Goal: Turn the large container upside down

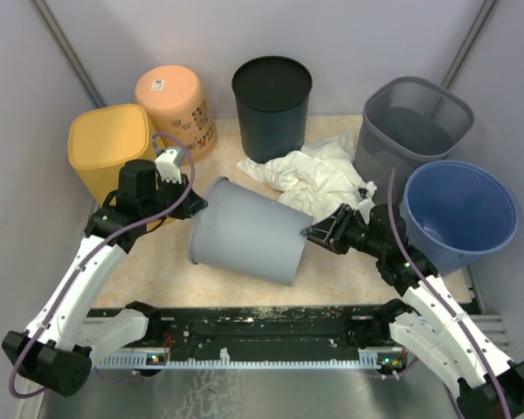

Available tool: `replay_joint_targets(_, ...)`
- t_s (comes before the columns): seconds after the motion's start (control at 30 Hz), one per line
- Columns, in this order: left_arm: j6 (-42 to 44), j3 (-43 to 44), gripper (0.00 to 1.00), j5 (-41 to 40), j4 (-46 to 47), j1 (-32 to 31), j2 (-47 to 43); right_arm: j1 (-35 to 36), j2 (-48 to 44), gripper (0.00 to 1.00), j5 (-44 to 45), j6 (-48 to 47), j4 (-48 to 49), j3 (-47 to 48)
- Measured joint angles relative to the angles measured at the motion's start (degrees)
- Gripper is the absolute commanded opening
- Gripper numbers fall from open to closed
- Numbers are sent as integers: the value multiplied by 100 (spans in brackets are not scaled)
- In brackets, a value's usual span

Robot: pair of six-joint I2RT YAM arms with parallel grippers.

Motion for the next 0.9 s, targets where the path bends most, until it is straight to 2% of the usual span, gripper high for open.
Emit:
replay_joint_targets(0.27,-28,-214,0,-186,704,92,79,-4,0,33,-240,-98,94,564)
replay_joint_targets(0.5,-179,-385,0,-267,1150,111,319,48,173,33,-533,-76,925,1091)
replay_joint_targets(0.67,-365,-669,0,-33,1025,-42,566,481,590,33,-581,-203,1523,1488)
replay_joint_targets(0.9,-608,-1121,0,48,890,-55,715,1281,1447,33,-382,-538,1952,1572)
